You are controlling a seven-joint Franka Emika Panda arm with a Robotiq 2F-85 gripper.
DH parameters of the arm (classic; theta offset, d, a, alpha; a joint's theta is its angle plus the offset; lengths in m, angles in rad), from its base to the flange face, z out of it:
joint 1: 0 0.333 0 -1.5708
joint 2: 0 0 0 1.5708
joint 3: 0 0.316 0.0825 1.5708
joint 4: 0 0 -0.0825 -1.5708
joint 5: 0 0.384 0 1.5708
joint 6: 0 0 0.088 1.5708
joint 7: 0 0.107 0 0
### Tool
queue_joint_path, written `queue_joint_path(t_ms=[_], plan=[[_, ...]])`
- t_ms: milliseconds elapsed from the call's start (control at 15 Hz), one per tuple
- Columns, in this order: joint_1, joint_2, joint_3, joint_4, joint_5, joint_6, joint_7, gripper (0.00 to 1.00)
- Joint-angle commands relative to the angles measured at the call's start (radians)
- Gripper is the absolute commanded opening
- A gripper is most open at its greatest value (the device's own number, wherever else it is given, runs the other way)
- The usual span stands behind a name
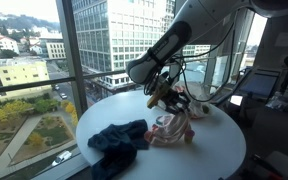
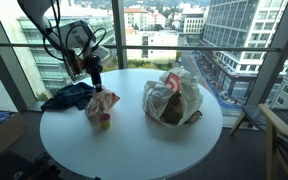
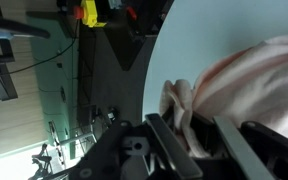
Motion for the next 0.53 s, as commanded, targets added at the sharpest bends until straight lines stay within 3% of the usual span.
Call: queue_joint_path(t_ms=[0, 467], plan=[[-0.046, -0.031, 0.01, 0.0, -0.026, -0.058, 0.061, 0.12], [-0.126, -0.055, 0.018, -0.036, 0.004, -0.063, 0.082, 0.12]])
